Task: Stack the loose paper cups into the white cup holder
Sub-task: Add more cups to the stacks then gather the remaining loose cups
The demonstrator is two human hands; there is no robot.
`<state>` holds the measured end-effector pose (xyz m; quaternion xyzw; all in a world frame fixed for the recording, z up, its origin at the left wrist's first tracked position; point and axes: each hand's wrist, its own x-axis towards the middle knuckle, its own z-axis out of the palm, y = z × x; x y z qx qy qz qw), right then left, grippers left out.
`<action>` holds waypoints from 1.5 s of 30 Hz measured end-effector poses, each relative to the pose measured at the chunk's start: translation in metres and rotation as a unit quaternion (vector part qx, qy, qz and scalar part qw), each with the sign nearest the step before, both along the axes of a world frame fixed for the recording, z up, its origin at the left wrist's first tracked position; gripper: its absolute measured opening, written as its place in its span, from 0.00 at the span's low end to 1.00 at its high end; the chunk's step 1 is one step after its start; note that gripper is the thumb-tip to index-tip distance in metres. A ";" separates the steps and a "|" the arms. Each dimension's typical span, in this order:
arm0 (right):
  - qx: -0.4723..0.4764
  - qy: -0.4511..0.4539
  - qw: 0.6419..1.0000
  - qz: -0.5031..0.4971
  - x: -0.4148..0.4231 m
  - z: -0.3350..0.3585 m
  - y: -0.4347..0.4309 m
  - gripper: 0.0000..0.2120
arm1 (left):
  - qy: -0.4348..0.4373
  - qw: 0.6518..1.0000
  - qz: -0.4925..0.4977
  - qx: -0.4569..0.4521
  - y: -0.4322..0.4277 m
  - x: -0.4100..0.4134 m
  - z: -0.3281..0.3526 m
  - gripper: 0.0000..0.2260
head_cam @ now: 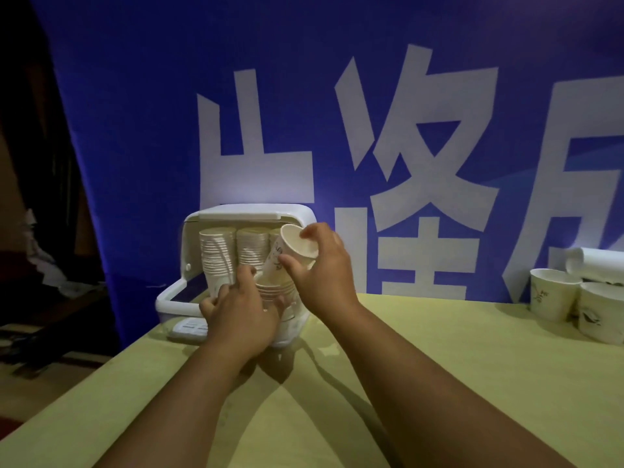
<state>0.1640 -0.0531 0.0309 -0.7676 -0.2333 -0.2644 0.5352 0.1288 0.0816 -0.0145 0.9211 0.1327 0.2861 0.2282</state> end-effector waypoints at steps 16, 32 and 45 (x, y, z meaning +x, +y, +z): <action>-0.167 -0.035 0.985 -0.002 0.005 -0.014 0.001 0.08 | -0.023 0.999 -0.033 0.007 0.003 -0.006 0.001 0.42; -0.287 -0.021 0.957 0.037 0.005 -0.044 0.001 0.28 | 0.005 0.999 -0.009 0.036 0.006 -0.009 0.003 0.23; -0.271 0.121 0.943 -0.148 -0.038 -0.042 -0.141 0.05 | 0.041 0.969 -0.182 0.158 -0.093 -0.049 0.009 0.02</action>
